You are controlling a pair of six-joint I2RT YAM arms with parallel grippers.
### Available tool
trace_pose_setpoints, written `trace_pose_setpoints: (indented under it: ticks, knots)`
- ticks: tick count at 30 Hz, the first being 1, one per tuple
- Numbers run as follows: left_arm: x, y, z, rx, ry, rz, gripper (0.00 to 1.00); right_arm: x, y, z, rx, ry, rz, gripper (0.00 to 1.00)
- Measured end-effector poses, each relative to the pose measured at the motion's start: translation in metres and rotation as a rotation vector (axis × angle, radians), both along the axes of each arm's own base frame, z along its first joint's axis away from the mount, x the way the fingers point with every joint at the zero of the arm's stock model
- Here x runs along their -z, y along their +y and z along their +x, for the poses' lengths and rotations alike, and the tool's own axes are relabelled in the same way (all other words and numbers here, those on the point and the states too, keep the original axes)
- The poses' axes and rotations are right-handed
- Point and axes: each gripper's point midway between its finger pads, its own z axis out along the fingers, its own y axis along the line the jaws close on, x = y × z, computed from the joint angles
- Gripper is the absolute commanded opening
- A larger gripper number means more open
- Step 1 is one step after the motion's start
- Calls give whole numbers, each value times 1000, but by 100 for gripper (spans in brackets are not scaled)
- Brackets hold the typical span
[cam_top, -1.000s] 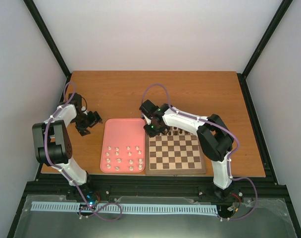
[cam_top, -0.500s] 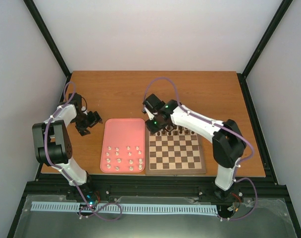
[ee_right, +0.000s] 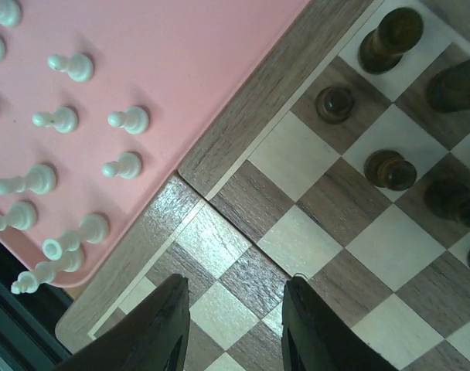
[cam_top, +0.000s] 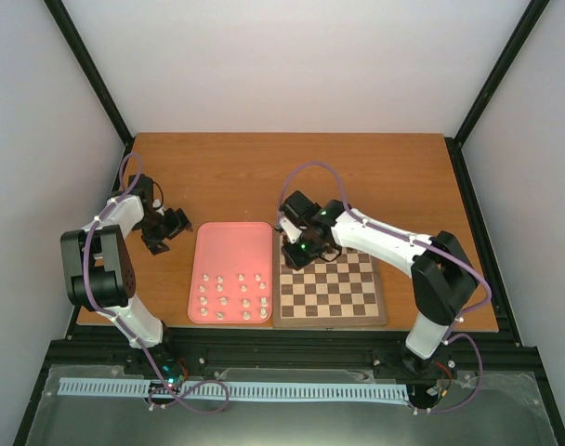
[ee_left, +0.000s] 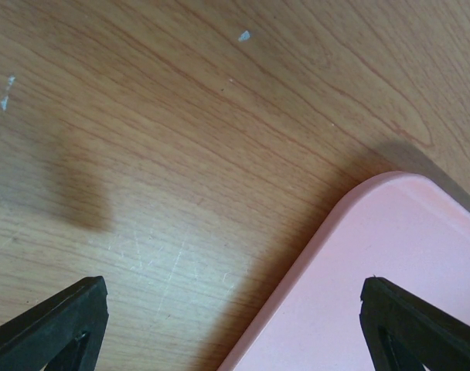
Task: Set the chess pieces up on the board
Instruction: Adjust the chess piece on the chessboard.
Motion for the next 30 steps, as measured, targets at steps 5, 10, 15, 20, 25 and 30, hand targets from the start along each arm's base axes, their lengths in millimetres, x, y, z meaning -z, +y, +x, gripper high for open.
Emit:
trace_pose_setpoints:
  ticks: [5,10,15,20,25,30]
  knots:
    - [0,0,0,0,0,1,100,14,1,0,4,24,-18,36]
    - [0,1,0,0,1,4,100,33,-2,5,20,30,-69,38]
    - [1,1,0,0,2,6,100,43,-7,13,42,5,-114,43]
    - [4,1,-1,-1,14,6,100,44,-9,18,49,-22,-127,43]
    - [8,1,-2,-1,29,6,100,49,-6,24,48,-30,-135,44]
    - [8,2,-1,-1,34,8,100,53,-3,28,46,-37,-140,44]
